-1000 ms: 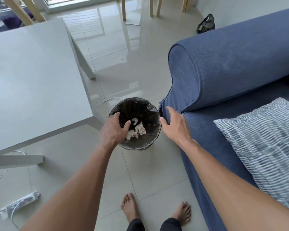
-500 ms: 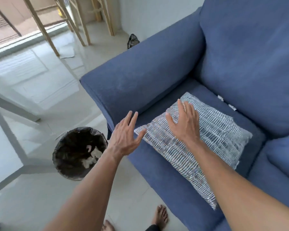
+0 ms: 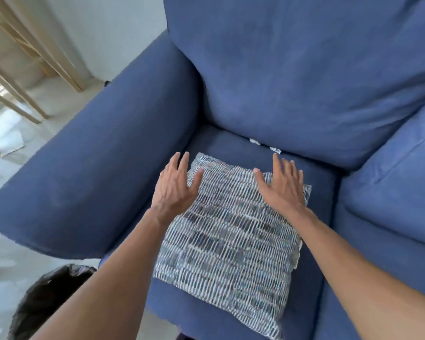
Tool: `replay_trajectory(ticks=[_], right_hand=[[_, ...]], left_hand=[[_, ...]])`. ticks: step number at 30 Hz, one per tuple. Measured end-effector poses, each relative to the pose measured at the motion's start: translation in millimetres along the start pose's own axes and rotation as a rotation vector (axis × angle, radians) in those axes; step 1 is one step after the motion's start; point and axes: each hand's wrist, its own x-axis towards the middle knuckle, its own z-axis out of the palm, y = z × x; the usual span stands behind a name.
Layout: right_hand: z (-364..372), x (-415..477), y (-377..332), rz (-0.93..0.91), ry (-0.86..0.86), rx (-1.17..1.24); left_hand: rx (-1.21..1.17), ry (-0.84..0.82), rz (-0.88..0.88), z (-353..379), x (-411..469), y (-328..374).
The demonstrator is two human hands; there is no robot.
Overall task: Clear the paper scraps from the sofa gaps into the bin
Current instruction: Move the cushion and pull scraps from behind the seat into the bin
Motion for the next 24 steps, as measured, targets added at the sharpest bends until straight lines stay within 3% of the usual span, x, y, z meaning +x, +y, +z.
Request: replay_trajectory(ticks=[8, 15, 24], right_hand=[[35.2, 76.1, 17.0, 0.188, -0.111, 0.008], [62.2, 129.8, 27.6, 0.374, -0.063, 0.027], [83.0, 179.9, 34.1, 0.492, 0.022, 0.097]], left_hand=[[-0.002, -0.101, 0.156, 70.5, 112.6, 45.1], [0.031, -0.267, 0.096, 131.7, 180.0, 58.1], [-0.097, -0.042, 0.019, 181.0, 216.1, 95.5]])
